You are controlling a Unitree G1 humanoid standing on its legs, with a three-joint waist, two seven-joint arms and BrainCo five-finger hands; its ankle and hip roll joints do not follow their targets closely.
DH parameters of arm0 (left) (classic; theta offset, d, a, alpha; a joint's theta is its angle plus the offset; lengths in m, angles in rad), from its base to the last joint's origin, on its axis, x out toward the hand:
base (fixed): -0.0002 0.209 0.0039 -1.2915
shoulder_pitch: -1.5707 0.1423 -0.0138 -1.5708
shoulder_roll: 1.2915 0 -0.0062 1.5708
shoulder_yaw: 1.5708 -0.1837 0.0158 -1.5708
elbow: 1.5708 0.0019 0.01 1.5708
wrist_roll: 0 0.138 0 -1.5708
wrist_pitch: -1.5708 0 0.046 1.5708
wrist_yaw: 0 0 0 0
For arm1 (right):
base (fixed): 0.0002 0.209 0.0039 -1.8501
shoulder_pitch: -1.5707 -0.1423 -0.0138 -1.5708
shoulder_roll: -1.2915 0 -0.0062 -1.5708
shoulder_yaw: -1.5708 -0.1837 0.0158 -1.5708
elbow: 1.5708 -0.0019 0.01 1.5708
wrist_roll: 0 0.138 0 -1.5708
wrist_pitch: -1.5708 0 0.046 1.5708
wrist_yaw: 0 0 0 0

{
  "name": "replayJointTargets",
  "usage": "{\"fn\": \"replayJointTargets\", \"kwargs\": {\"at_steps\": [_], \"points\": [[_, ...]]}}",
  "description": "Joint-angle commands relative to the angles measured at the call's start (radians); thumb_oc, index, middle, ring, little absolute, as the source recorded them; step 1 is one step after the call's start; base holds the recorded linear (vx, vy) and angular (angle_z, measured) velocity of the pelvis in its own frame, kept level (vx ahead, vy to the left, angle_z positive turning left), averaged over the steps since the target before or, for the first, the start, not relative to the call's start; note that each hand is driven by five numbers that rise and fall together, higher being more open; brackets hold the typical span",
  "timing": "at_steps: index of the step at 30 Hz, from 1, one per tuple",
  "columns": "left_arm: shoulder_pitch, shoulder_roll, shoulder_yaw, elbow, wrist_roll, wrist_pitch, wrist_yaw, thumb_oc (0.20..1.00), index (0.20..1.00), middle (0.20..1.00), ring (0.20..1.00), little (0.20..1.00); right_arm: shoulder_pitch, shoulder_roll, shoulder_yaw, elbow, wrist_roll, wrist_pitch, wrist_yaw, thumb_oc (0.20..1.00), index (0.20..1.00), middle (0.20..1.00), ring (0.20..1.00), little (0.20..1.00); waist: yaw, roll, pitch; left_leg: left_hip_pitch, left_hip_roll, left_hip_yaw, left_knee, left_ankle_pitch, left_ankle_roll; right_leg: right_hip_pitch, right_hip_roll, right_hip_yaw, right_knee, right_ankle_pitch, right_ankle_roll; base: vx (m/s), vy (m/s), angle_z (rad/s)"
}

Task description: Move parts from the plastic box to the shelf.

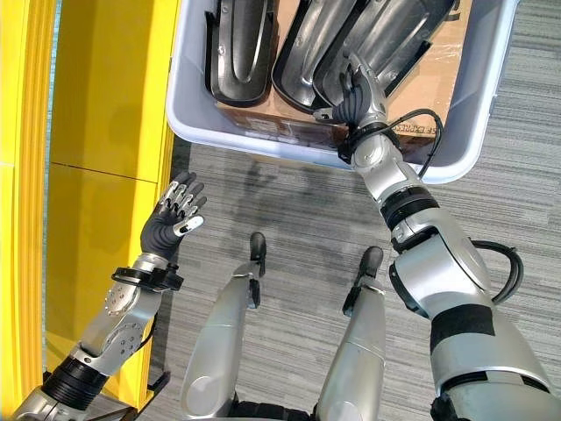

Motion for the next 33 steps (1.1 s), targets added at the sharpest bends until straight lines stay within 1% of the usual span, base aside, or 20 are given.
{"fn": "replayJointTargets", "kwargs": {"at_steps": [1, 5, 8, 9, 10, 11, 16, 19, 21, 22, 23, 24, 28, 33], "points": [[0.036, 0.043, 0.046, -0.098, 0.006, -0.057, -0.018, 1.0, 1.0, 1.0, 1.0, 1.0, 0.071, -0.014, -0.017, 0.033, -0.039, 0.032, 0.041, 1.0, 1.0, 1.0, 1.0, 1.0, 0.012, -0.021, 0.012, -0.002, 0.022, -0.01, 0.039, -0.085, 0.009, 0.098, 0.011, 0.021, -0.035, -0.01, 0.017, -0.01, 0.011, 0.04], [0.046, 0.038, 0.06, -0.09, 0.014, -0.056, -0.02, 1.0, 1.0, 1.0, 1.0, 1.0, 0.137, -0.046, -0.054, 0.019, -0.062, 0.038, 0.03, 1.0, 1.0, 1.0, 1.0, 1.0, 0.0, -0.029, 0.013, 0.011, 0.026, -0.008, 0.031, -0.085, 0.008, 0.111, 0.015, 0.022, -0.047, -0.006, 0.017, 0.0, 0.0, 0.0], [0.059, 0.033, 0.077, -0.09, 0.014, -0.054, -0.022, 1.0, 1.0, 1.0, 1.0, 1.0, 0.183, -0.09, -0.079, -0.054, -0.09, 0.044, 0.025, 1.0, 1.0, 1.0, 1.0, 1.0, -0.012, -0.039, 0.013, 0.023, 0.029, -0.005, 0.028, -0.085, 0.007, 0.119, 0.018, 0.025, -0.053, -0.005, 0.017, -0.03, 0.002, -0.01], [0.062, 0.033, 0.085, -0.09, 0.015, -0.053, -0.023, 1.0, 1.0, 1.0, 1.0, 1.0, 0.197, -0.106, -0.092, -0.08, -0.096, 0.047, 0.02, 1.0, 1.0, 1.0, 1.0, 1.0, -0.017, -0.041, 0.014, 0.016, 0.029, -0.001, 0.018, -0.056, 0.013, 0.111, 0.017, 0.025, -0.064, 0.022, 0.011, 0.0, 0.0, 0.0], [0.064, 0.033, 0.084, -0.09, 0.014, -0.053, -0.023, 1.0, 1.0, 1.0, 1.0, 1.0, 0.199, -0.106, -0.092, -0.081, -0.096, 0.047, 0.021, 1.0, 1.0, 1.0, 1.0, 1.0, -0.016, -0.041, 0.012, 0.029, 0.03, -0.005, 0.025, -0.086, 0.006, 0.123, 0.018, 0.027, -0.055, -0.004, 0.017, -0.08, 0.019, -0.04], [0.071, 0.03, 0.097, -0.089, 0.016, -0.052, -0.022, 1.0, 1.0, 1.0, 1.0, 1.0, 0.234, -0.148, -0.132, -0.172, -0.121, 0.048, -0.007, 1.0, 1.0, 1.0, 1.0, 1.0, -0.028, -0.047, 0.012, 0.025, 0.033, 0.0, 0.012, -0.055, 0.012, 0.12, 0.019, 0.025, -0.072, 0.024, 0.013, 0.0, 0.0, 0.0], [0.089, 0.034, 0.116, -0.092, 0.015, -0.052, -0.027, 1.0, 1.0, 1.0, 1.0, 1.0, 0.344, -0.235, -0.258, -0.401, -0.177, 0.059, -0.044, 1.0, 1.0, 1.0, 1.0, 1.0, -0.048, -0.058, 0.001, 0.045, 0.037, 0.004, 0.004, -0.06, 0.012, 0.135, 0.021, 0.025, -0.08, 0.025, 0.015, -0.01, -0.003, -0.06], [0.092, 0.032, 0.123, -0.09, 0.016, -0.052, -0.029, 1.0, 1.0, 1.0, 1.0, 1.0, 0.385, -0.264, -0.333, -0.502, -0.197, 0.049, -0.076, 1.0, 1.0, 1.0, 1.0, 1.0, -0.055, -0.061, -0.006, 0.052, 0.038, 0.005, 0.004, -0.062, 0.013, 0.143, 0.02, 0.024, -0.085, 0.025, 0.018, 0.01, -0.017, -0.09], [0.099, 0.033, 0.135, -0.093, 0.019, -0.053, -0.028, 1.0, 1.0, 1.0, 1.0, 1.0, 0.414, -0.279, -0.39, -0.613, -0.221, 0.04, -0.098, 1.0, 1.0, 1.0, 1.0, 1.0, -0.061, -0.063, -0.012, 0.059, 0.038, 0.005, 0.001, -0.065, 0.013, 0.149, 0.02, 0.026, -0.089, 0.024, 0.019, 0.01, -0.01, -0.05], [0.099, 0.034, 0.134, -0.093, 0.019, -0.053, -0.028, 1.0, 1.0, 1.0, 1.0, 1.0, 0.42, -0.279, -0.395, -0.618, -0.222, 0.042, -0.097, 1.0, 1.0, 1.0, 1.0, 1.0, -0.06, -0.064, -0.013, 0.059, 0.038, 0.005, 0.001, -0.065, 0.013, 0.15, 0.02, 0.026, -0.089, 0.024, 0.019, 0.01, -0.006, -0.1], [0.101, 0.032, 0.138, -0.094, 0.02, -0.053, -0.028, 1.0, 1.0, 1.0, 1.0, 1.0, 0.43, -0.279, -0.42, -0.668, -0.23, 0.032, -0.106, 1.0, 1.0, 1.0, 1.0, 1.0, -0.063, -0.064, -0.015, 0.064, 0.039, 0.006, -0.002, -0.065, 0.013, 0.154, 0.02, 0.026, -0.092, 0.024, 0.02, 0.01, -0.002, -0.1], [0.102, 0.034, 0.137, -0.094, 0.021, -0.054, -0.032, 1.0, 1.0, 1.0, 1.0, 1.0, 0.45, -0.267, -0.455, -0.721, -0.244, 0.023, -0.118, 1.0, 1.0, 1.0, 1.0, 1.0, -0.063, -0.064, -0.021, 0.069, 0.038, 0.006, -0.003, -0.068, 0.015, 0.157, 0.02, 0.027, -0.093, 0.024, 0.02, 0.02, -0.002, -0.08], [0.112, 0.033, 0.134, -0.098, 0.021, -0.049, -0.033, 1.0, 1.0, 1.0, 1.0, 1.0, 0.497, -0.217, -0.502, -0.855, -0.256, -0.002, -0.121, 1.0, 1.0, 1.0, 1.0, 1.0, -0.066, -0.063, -0.03, 0.078, 0.039, 0.01, -0.002, -0.07, 0.018, 0.161, 0.02, 0.031, -0.091, 0.023, 0.021, 0.01, -0.006, -0.06], [0.121, 0.034, 0.136, -0.101, 0.023, -0.043, -0.036, 1.0, 1.0, 1.0, 1.0, 1.0, 0.544, -0.17, -0.521, -0.915, -0.256, -0.012, -0.118, 1.0, 1.0, 1.0, 1.0, 1.0, -0.072, -0.062, -0.042, 0.08, 0.041, 0.012, 0.003, -0.073, 0.019, 0.162, 0.021, 0.034, -0.089, 0.018, 0.02, 0.0, -0.005, -0.02]]}}
